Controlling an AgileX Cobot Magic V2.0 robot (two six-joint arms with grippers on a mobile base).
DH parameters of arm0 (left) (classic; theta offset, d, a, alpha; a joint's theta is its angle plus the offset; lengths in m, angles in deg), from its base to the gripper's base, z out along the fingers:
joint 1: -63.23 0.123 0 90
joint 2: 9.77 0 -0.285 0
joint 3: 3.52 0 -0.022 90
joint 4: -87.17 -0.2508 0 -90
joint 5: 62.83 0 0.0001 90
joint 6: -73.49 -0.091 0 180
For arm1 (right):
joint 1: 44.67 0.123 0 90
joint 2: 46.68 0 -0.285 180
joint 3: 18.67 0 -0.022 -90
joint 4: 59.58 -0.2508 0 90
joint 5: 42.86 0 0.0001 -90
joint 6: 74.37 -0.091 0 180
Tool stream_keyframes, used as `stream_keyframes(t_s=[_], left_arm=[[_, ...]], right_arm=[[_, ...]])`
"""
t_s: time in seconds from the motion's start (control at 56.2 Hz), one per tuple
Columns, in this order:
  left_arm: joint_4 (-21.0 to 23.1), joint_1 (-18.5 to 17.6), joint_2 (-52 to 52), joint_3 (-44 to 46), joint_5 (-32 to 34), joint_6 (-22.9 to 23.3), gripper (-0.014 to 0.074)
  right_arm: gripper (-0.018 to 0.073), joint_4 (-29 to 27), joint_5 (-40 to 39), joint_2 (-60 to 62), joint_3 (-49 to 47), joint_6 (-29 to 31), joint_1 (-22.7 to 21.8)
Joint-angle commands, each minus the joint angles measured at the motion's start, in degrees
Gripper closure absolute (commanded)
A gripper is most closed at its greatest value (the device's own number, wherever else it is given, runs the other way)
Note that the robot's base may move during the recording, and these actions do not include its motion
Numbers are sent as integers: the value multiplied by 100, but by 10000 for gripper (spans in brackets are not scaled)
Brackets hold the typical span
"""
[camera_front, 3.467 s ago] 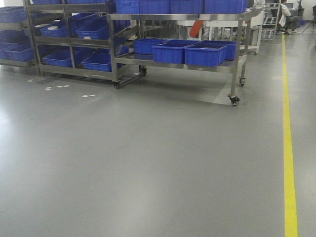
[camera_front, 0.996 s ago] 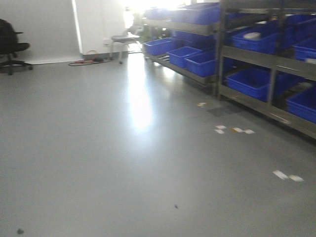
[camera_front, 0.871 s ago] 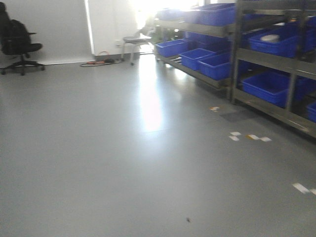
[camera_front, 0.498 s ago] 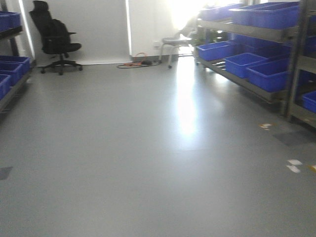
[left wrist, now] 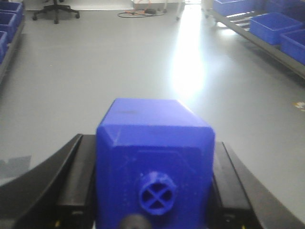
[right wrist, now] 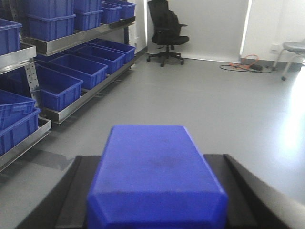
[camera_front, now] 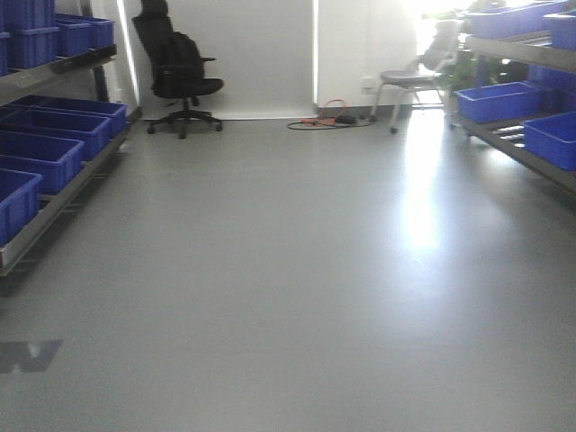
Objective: Pick and sort blue part to right shelf
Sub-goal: 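Drive the base across the floor to the rack of blue bins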
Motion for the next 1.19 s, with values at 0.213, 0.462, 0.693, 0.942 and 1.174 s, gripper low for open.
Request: stream_keyframes(t_s=[0.213,0.462,0.693,0.942,1.174], left_arm=[[65,-21,-45,179,506,-7,354],[65,-21,-45,179,506,-7,354],[65,-21,-45,179,506,-7,354],[65,-21,-45,179,506,-7,354],[65,-21,-45,179,506,-7,354]], right_arm=[[365,134,-534,-69,-174,31,5],[365,134,-534,-69,-174,31,5],[365,134,-534,-69,-174,31,5],[365,134,-534,-69,-174,31,5],[365,134,-534,-69,-174,31,5]])
